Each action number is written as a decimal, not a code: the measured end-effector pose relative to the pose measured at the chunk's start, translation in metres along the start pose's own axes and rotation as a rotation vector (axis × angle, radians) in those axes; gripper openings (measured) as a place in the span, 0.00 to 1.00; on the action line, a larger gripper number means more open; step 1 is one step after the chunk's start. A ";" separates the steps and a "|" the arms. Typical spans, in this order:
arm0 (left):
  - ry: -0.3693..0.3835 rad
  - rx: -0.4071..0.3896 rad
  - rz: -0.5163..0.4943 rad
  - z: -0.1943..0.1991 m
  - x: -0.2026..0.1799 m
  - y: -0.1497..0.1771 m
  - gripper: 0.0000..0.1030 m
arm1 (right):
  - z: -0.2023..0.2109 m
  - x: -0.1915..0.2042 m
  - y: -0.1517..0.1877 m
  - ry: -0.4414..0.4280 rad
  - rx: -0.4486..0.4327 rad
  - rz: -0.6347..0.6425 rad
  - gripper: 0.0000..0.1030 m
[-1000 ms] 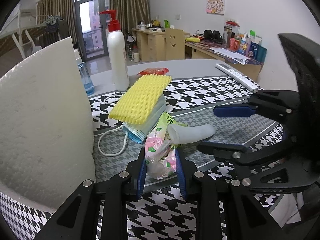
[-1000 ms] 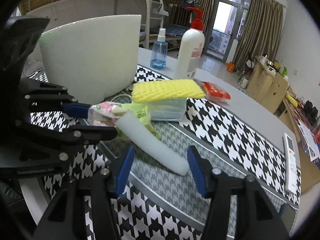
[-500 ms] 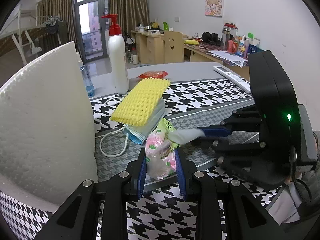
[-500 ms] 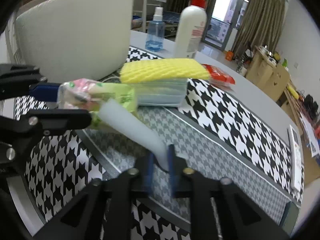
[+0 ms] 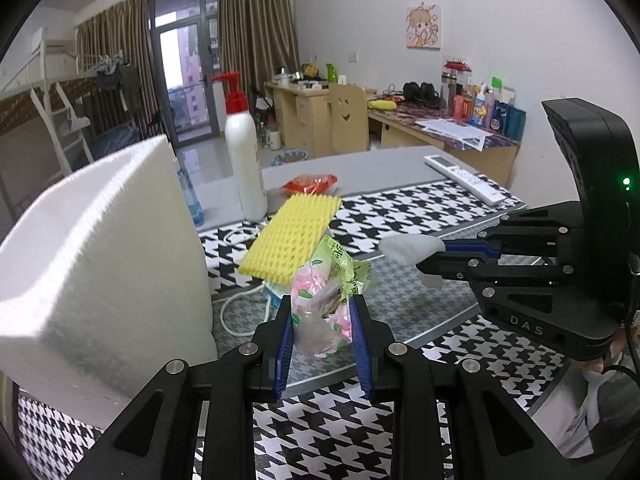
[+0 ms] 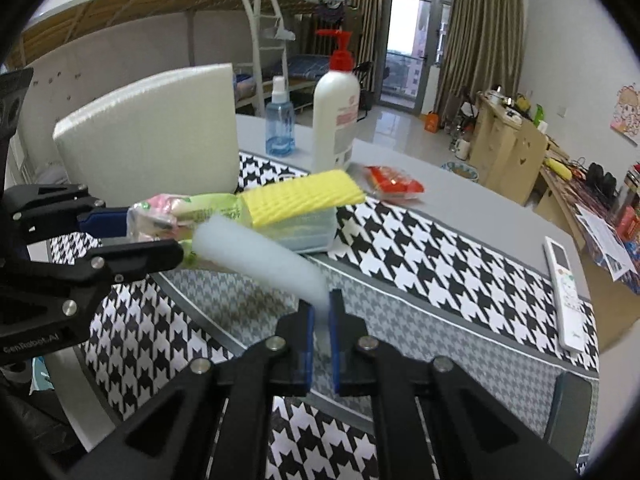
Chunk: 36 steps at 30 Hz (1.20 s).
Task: Organize soft objects
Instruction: 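Lift the pouch and tube with both grippers and carry them over the foam box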
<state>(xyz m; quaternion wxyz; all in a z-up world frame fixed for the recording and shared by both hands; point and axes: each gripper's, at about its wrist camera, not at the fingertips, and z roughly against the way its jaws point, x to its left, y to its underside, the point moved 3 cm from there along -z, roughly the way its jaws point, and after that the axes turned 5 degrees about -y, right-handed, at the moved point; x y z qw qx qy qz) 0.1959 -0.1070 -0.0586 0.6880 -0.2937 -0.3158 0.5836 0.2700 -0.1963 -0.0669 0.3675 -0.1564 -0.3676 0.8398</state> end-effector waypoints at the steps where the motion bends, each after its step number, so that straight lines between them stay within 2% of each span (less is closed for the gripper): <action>1: 0.000 -0.005 -0.001 0.002 0.000 -0.002 0.28 | 0.003 0.000 -0.001 0.000 -0.004 -0.007 0.09; 17: -0.012 -0.102 -0.002 0.038 0.006 -0.020 0.28 | 0.042 0.008 -0.020 0.040 -0.120 -0.021 0.09; 36: -0.027 -0.199 -0.003 0.071 0.017 -0.037 0.28 | 0.067 0.019 -0.036 0.055 -0.206 -0.049 0.09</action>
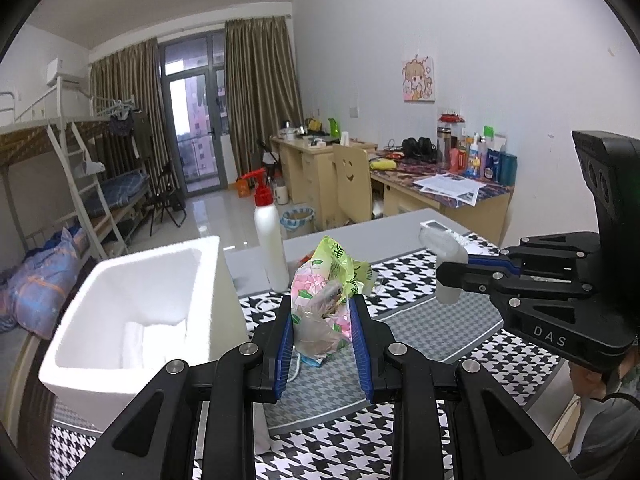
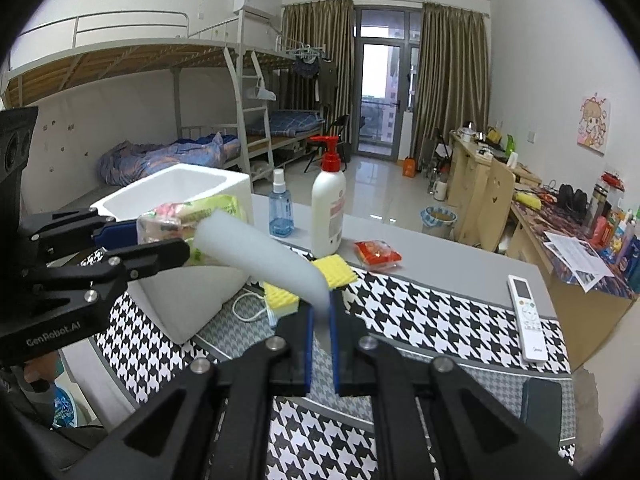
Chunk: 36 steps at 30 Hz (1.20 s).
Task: Organize soft objects
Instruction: 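Lift the pouch and tube with both grippers and carry them over the foam box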
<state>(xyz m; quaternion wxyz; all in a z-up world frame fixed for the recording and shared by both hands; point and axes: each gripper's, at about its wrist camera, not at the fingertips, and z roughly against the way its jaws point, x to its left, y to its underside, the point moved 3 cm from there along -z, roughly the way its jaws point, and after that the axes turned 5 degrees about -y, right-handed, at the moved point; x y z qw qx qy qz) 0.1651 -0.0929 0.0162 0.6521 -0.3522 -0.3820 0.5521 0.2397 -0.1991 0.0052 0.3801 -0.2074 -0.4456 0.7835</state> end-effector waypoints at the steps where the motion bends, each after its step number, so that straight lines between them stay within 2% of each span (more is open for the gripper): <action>1: -0.001 -0.004 0.001 0.001 0.001 -0.002 0.28 | 0.001 0.000 0.000 0.002 -0.002 -0.002 0.09; 20: -0.029 -0.073 0.021 0.013 0.015 -0.023 0.28 | 0.014 0.002 -0.019 0.015 -0.070 -0.046 0.09; 36: -0.074 -0.125 0.050 0.025 0.044 -0.032 0.28 | 0.009 0.024 -0.039 -0.024 -0.107 -0.051 0.09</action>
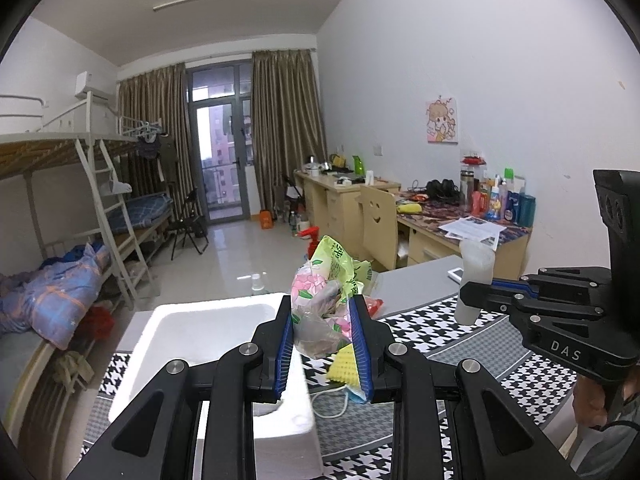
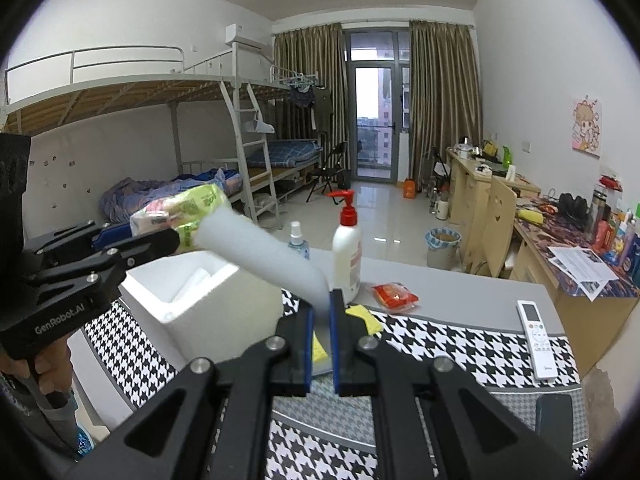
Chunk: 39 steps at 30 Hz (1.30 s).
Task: Organize soft objects
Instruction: 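Lift the pouch and tube with both grippers and carry them over the foam box, then lower the white tube into the foam box and open the right gripper while the left holds the pouch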
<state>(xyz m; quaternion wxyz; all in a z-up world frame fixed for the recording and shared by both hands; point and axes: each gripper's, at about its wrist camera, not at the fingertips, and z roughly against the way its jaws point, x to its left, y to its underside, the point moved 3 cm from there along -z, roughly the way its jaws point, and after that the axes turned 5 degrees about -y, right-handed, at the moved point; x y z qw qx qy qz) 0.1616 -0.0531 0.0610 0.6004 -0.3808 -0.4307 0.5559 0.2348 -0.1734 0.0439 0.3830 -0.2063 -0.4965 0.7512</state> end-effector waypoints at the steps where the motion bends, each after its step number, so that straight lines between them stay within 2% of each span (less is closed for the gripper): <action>1: -0.006 -0.004 0.002 0.001 0.002 0.000 0.28 | 0.000 0.002 -0.001 -0.002 -0.001 0.002 0.09; 39: -0.184 -0.011 0.099 -0.001 0.070 0.009 0.28 | -0.046 0.062 -0.031 -0.130 0.022 0.033 0.09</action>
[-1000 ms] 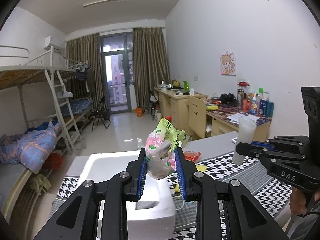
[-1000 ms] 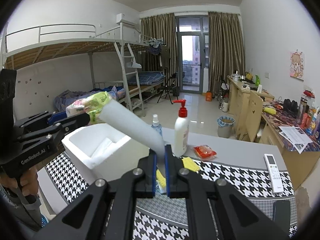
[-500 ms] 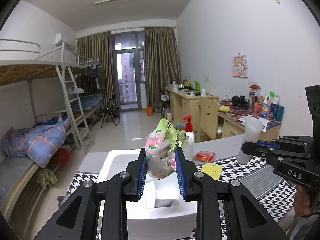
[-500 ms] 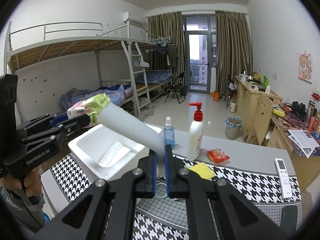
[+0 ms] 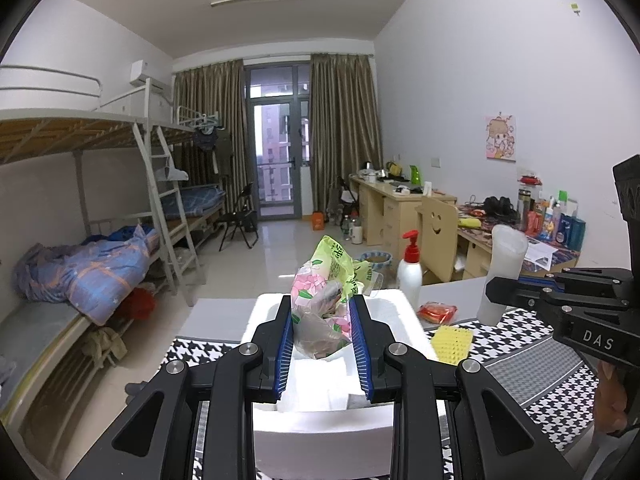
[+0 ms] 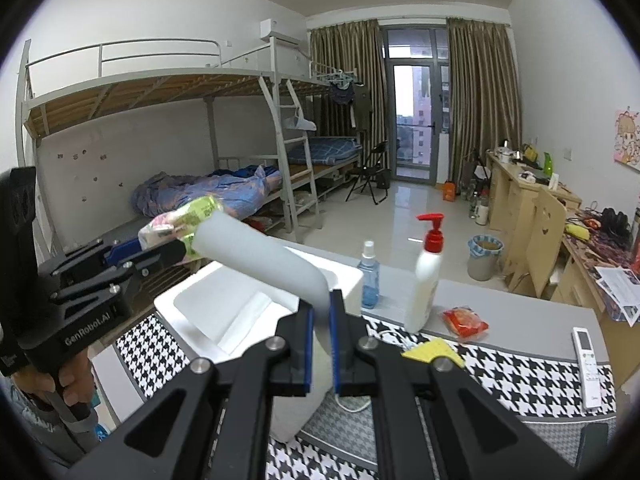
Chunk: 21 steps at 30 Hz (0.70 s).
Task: Organize soft objects
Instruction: 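Lower the white tube into the foam box and open the right gripper while the left holds the pouch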
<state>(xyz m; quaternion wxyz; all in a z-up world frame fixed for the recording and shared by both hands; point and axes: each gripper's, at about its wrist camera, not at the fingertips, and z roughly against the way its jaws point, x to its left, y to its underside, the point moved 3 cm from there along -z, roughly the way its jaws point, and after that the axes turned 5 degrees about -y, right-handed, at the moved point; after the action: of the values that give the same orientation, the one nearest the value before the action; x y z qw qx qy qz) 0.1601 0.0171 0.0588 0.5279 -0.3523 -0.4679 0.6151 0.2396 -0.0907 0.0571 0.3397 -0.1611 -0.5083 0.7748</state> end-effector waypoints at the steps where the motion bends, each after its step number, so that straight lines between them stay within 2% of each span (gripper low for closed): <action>1: -0.007 -0.002 0.001 0.000 0.001 0.000 0.28 | -0.002 0.001 -0.001 -0.003 0.001 0.000 0.09; 10: -0.054 -0.009 0.026 0.002 0.017 0.002 0.28 | -0.024 0.019 -0.007 -0.059 0.030 -0.006 0.09; 21: -0.095 -0.016 0.031 0.004 0.029 0.006 0.28 | -0.050 0.031 -0.009 -0.082 0.078 0.002 0.09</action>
<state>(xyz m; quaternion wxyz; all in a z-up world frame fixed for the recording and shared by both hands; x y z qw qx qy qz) 0.1488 0.0450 0.0562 0.4927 -0.3343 -0.4919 0.6353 0.2497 -0.0333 0.0464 0.3239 -0.1161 -0.4910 0.8003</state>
